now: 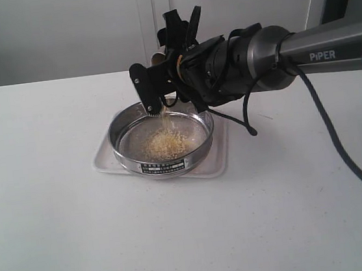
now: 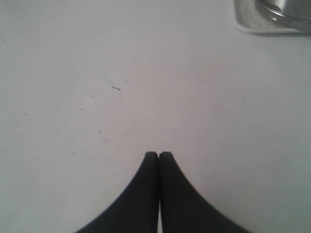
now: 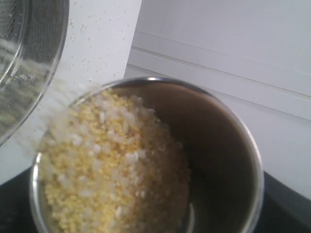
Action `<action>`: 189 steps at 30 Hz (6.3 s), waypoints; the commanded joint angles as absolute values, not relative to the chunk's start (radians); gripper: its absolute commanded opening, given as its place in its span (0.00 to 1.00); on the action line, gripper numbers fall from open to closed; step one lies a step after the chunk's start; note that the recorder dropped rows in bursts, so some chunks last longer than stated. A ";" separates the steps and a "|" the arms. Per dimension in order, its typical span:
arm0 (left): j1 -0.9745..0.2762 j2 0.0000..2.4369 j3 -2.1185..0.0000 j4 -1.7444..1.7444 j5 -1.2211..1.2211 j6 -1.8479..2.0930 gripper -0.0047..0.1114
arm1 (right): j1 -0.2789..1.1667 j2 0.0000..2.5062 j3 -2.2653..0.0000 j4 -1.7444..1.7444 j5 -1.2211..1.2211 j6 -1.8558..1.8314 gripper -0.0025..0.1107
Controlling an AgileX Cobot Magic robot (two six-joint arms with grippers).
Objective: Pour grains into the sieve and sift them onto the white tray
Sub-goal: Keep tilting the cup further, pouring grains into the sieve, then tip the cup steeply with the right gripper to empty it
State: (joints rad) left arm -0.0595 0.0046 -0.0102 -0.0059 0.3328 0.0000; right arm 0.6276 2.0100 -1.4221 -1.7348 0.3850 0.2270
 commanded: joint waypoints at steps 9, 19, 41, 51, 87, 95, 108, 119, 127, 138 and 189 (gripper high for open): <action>-0.060 0.000 0.000 -0.017 0.336 0.000 0.04 | 0.628 2.001 -1.435 -1.744 0.404 0.203 0.02; -0.060 0.000 0.000 -0.017 0.336 0.000 0.04 | 0.628 2.001 -1.435 -1.744 0.404 0.179 0.02; -0.060 0.000 0.000 -0.017 0.336 0.000 0.04 | 0.628 2.001 -1.435 -1.744 0.406 0.158 0.02; -0.060 0.000 0.000 -0.017 0.336 0.000 0.04 | 0.628 2.001 -1.435 -1.744 0.406 0.125 0.02; -0.060 0.000 0.000 -0.017 0.336 0.000 0.04 | 0.628 2.001 -1.435 -1.744 0.406 0.072 0.02; -0.060 0.000 0.000 -0.017 0.336 0.000 0.04 | 0.628 2.001 -1.435 -1.744 0.416 0.063 0.02; -0.060 0.000 0.000 -0.017 0.336 0.000 0.04 | 0.628 2.001 -1.435 -1.744 0.423 0.025 0.02; -0.060 0.000 0.000 -0.017 0.336 0.000 0.04 | 0.628 2.001 -1.435 -1.744 0.429 0.000 0.02; -0.060 0.000 0.000 -0.017 0.336 0.000 0.04 | 0.628 2.001 -1.435 -1.744 0.439 -0.048 0.02; -0.060 0.000 0.000 -0.017 0.336 0.000 0.04 | 0.628 2.001 -1.435 -1.744 0.439 -0.050 0.02; -0.060 0.000 0.000 -0.017 0.336 0.000 0.04 | 0.628 2.001 -1.435 -1.744 0.446 -0.300 0.02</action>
